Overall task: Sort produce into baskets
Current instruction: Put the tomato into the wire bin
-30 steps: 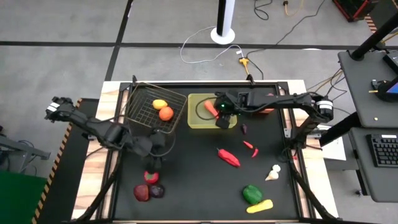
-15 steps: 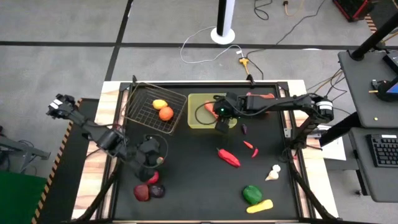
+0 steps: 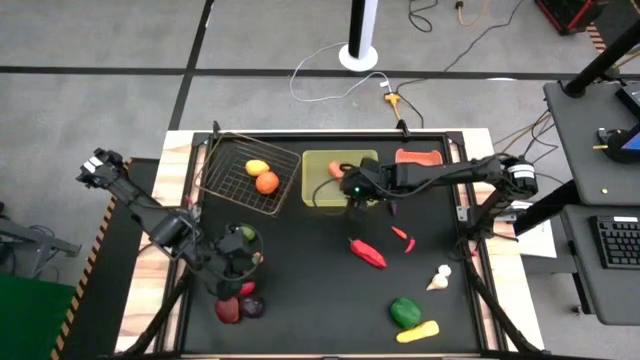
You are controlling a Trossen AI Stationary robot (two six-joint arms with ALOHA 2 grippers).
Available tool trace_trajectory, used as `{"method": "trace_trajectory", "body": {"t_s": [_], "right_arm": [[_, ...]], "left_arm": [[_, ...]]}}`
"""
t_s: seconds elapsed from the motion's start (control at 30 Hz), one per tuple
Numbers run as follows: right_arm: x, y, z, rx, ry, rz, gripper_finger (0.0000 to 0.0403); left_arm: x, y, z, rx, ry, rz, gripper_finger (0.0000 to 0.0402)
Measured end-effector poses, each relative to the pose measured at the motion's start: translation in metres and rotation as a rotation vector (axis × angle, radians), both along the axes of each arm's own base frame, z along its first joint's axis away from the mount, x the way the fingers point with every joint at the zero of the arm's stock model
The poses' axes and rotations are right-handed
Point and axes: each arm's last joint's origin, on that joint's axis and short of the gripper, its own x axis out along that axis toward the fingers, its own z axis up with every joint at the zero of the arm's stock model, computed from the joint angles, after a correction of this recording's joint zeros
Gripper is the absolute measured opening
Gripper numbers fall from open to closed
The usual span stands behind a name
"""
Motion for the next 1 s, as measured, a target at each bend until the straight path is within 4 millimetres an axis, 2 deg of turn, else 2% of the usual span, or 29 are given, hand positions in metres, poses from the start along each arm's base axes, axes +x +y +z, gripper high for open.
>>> {"method": "trace_trajectory", "body": {"t_s": [0.17, 0.37, 0.63, 1.0], "right_arm": [[0.001, 0.011, 0.000, 0.007, -0.005, 0.020, 0.0191], [0.002, 0.017, 0.000, 0.006, -0.007, 0.037, 0.0201], [0.003, 0.019, 0.001, 0.005, -0.020, 0.041, 0.0209], [0.003, 0.019, 0.001, 0.010, -0.026, 0.035, 0.0211]], "left_arm": [[-0.001, -0.004, -0.006, -0.035, 0.070, 0.020, 0.0300], [0.009, -0.017, -0.027, -0.076, 0.231, 0.039, 0.0300], [0.014, -0.025, -0.054, -0.126, 0.466, 0.202, 0.0300], [0.017, -0.028, -0.064, -0.131, 0.506, 0.299, 0.0300]]}}
